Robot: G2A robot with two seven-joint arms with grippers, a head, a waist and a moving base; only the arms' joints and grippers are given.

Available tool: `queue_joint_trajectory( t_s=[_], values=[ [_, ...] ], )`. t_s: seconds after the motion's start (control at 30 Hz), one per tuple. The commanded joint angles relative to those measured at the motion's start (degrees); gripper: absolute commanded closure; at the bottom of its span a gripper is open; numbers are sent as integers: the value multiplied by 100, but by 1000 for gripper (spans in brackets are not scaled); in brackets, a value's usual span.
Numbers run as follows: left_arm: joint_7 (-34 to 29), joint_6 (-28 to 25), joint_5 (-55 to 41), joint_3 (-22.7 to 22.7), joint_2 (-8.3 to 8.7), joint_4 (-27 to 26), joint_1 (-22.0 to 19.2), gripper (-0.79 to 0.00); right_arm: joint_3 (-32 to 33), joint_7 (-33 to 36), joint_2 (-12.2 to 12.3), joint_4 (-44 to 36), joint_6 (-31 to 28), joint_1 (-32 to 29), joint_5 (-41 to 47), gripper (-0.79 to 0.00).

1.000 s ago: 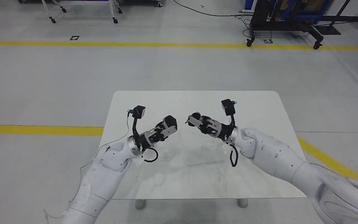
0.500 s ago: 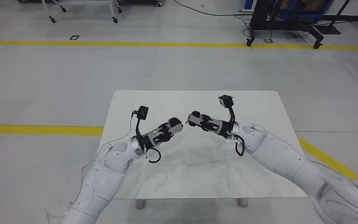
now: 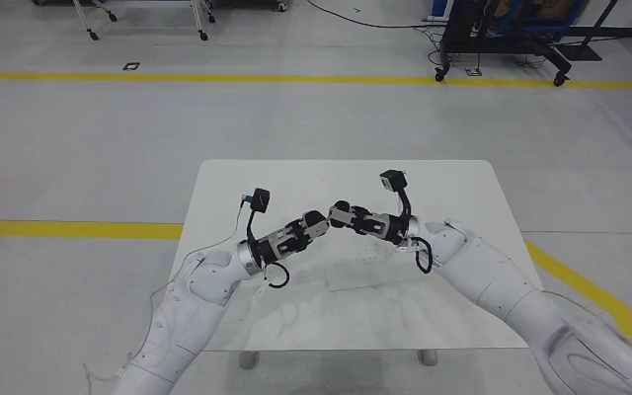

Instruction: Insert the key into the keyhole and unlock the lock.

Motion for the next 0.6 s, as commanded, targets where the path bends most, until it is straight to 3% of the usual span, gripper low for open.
queue_joint_trajectory(
  t_s=[0.0,0.03,0.07,0.53,0.57],
  values=[
    [8,10,15,13,0,7,-11,-120,105,146,-53,50,0,-35,24,0],
    [14,10,18,17,0,9,-13,-34,155,209,-77,80,0,-51,32,0],
    [18,10,22,15,2,13,-17,0,205,267,-101,101,0,-68,41,0],
    [118,32,36,-9,21,28,-12,0,875,1071,-355,231,0,-340,58,0],
    [125,26,39,-10,22,29,-9,0,922,1133,-368,220,0,-358,48,-323]
  ],
)
